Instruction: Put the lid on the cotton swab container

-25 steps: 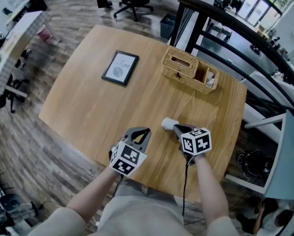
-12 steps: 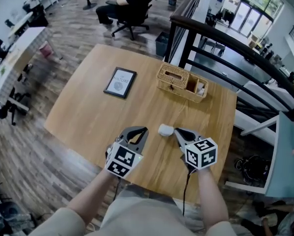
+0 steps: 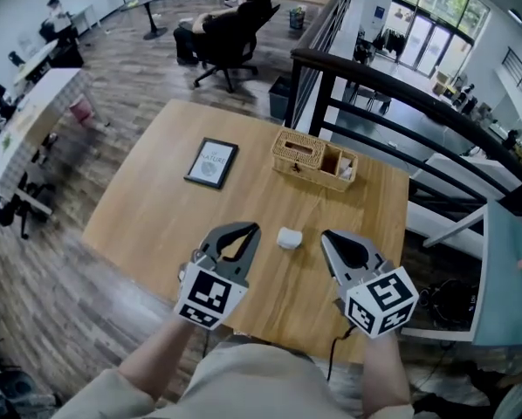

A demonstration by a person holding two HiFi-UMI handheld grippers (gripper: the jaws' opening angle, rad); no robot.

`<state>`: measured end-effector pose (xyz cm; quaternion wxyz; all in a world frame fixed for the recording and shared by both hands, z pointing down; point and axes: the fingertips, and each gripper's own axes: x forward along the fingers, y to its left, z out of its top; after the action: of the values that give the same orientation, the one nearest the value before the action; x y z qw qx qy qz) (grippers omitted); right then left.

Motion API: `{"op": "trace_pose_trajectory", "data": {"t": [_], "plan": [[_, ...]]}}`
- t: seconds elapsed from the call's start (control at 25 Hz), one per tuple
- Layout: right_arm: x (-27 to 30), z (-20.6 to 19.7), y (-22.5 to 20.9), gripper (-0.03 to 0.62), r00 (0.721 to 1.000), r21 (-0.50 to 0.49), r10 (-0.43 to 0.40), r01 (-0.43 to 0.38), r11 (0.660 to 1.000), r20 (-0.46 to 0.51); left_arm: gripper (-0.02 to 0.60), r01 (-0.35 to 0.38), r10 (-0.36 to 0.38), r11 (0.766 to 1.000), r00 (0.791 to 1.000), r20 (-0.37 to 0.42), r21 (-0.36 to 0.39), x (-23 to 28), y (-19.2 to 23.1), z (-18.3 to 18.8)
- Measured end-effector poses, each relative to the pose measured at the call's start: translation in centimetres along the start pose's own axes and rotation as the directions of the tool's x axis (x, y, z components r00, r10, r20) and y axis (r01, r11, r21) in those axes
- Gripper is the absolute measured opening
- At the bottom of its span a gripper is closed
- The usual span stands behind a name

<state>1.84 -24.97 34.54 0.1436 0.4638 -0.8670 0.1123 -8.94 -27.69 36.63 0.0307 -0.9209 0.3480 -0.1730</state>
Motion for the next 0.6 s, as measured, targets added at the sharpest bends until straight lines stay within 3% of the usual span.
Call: {"op": "trace_pose_trajectory", "data": {"t": [0.36,0.6], "plan": [[-4.8,3.4,2.7,0.026,0.988,-0.029,-0.047,0.051,0.998,0.149,0.023,0.004,-0.011,0.996,0.996,0.083,0.088,-3.1,-1.3,4.6],[-6.4,2.7,3.4,0.025,0.988,-0.043,-0.052,0.059,0.997,0.149,0.023,0.023,-0.026,0.999,0.995,0.098,0.034,-4.5,-2.3,3.7]]}}
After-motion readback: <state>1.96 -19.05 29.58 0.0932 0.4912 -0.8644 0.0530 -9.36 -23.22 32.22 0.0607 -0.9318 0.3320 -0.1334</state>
